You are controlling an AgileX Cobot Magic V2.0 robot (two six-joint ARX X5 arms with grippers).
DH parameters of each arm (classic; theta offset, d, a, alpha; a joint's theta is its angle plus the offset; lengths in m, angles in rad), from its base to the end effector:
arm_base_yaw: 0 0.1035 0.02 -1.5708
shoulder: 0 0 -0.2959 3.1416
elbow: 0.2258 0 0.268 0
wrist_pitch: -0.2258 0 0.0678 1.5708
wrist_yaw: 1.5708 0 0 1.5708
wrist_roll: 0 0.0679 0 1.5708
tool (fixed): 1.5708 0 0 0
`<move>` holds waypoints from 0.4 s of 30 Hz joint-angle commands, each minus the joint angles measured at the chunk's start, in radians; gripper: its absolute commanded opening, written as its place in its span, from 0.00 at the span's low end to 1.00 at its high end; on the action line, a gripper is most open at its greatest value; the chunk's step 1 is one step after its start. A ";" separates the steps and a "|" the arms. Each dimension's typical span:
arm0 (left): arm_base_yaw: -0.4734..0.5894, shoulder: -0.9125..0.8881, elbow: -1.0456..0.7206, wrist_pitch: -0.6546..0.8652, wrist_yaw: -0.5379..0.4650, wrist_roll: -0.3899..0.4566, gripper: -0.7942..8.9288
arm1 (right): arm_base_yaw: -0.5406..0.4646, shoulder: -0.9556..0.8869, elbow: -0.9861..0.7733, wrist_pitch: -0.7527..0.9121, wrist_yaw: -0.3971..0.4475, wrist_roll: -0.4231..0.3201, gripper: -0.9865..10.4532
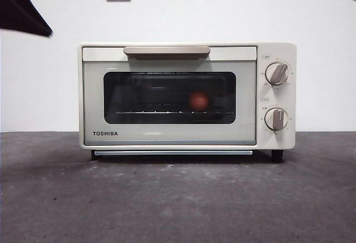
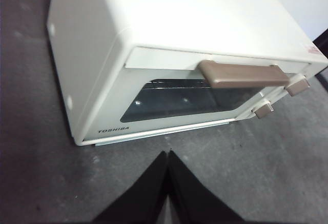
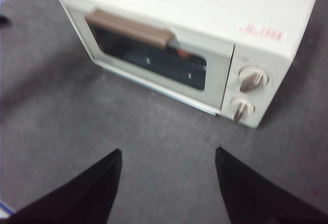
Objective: Eggoven
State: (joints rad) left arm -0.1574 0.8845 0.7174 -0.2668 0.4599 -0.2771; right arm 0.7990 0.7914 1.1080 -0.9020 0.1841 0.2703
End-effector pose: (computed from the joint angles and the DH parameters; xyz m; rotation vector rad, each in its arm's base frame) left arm 0.2094 -0.0637 0.2940 -0.3304 0.5179 -0.5440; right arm 0.1161 0.1015 0.3780 -0.0246 0.5977 0.5191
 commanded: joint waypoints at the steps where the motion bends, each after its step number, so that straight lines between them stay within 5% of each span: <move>1: -0.016 -0.077 0.009 -0.048 -0.053 0.034 0.09 | 0.010 0.039 0.010 -0.018 0.000 0.010 0.35; 8: -0.029 -0.222 0.009 -0.162 -0.130 0.053 0.09 | 0.010 0.110 0.010 -0.023 0.000 0.010 0.26; 12: -0.029 -0.256 0.009 -0.210 -0.136 0.060 0.09 | 0.011 0.145 0.010 -0.026 0.000 0.009 0.08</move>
State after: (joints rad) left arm -0.1841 0.6258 0.7174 -0.4828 0.3275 -0.2390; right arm 0.7990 0.9230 1.1080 -0.9340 0.1841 0.2703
